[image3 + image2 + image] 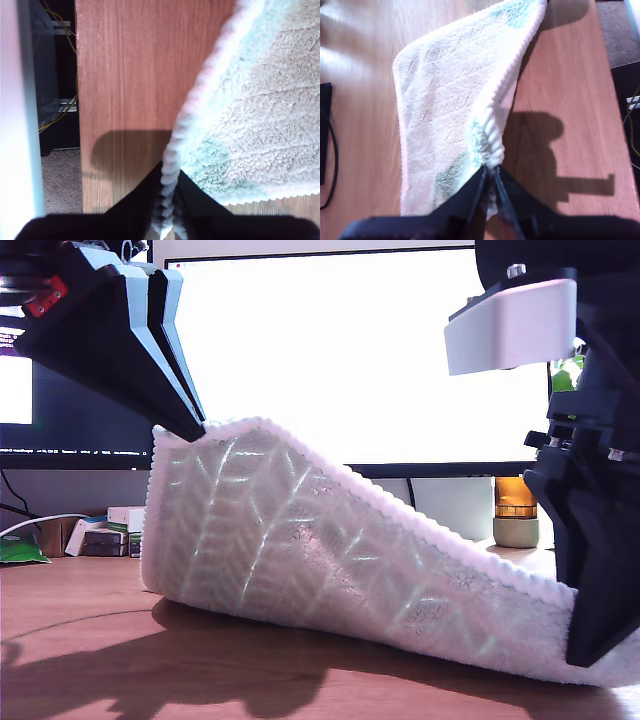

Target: Fold the tea towel to a neat square and place it to the right

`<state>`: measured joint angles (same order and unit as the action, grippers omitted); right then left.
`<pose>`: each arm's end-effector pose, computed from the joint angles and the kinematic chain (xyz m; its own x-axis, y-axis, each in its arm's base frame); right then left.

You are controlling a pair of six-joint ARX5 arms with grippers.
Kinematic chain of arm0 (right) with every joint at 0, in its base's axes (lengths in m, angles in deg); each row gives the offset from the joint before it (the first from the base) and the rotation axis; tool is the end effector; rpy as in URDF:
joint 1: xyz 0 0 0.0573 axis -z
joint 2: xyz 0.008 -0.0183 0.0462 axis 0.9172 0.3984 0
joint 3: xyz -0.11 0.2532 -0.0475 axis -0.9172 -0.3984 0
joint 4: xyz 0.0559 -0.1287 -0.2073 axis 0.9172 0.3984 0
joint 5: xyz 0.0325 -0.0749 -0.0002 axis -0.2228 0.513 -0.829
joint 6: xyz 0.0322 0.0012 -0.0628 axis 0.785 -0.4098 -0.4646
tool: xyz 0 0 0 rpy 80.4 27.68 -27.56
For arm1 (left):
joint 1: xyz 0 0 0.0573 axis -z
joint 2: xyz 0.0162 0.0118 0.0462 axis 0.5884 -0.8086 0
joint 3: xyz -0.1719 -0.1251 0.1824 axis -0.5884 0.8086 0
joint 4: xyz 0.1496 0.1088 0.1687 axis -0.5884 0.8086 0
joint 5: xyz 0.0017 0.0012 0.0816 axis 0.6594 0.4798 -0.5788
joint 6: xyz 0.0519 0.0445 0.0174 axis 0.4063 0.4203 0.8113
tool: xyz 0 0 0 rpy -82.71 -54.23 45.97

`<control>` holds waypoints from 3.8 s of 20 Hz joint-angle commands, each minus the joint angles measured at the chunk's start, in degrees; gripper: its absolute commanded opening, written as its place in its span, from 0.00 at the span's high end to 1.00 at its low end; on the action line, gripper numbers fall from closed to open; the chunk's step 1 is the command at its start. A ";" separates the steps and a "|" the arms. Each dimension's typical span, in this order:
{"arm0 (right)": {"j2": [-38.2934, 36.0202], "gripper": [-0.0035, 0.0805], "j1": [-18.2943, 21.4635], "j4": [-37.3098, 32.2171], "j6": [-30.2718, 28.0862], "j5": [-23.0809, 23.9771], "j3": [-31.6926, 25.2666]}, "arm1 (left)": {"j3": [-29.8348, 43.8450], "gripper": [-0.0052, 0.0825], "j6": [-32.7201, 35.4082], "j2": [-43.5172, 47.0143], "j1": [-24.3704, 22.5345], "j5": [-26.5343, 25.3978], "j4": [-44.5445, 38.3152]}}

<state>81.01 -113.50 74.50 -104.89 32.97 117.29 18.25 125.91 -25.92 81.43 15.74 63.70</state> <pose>0.1378 0.1488 0.1687 0.1972 0.2333 -0.9522 -0.9785 -0.0136 -0.2060 0.1556 -0.1711 0.2558 0.2909 -0.5411 -0.7891 0.9230 -0.0584 0.3803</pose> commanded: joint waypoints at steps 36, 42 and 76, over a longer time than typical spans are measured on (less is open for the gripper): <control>3.63 0.97 2.67 10.47 6.10 0.00 7.74 | 0.15 0.97 -11.80 -5.73 -5.79 8.83 16.59; 14.25 0.97 3.82 1.53 5.84 2.97 12.26 | 0.15 0.97 -11.80 -7.34 -10.95 9.07 11.87; 24.92 0.57 9.88 -6.45 7.82 5.77 21.53 | -0.57 0.93 -14.91 -15.41 -20.74 7.93 0.00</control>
<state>106.00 -103.36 68.42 -97.33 38.39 139.32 18.23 111.14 -41.73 60.73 23.65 64.16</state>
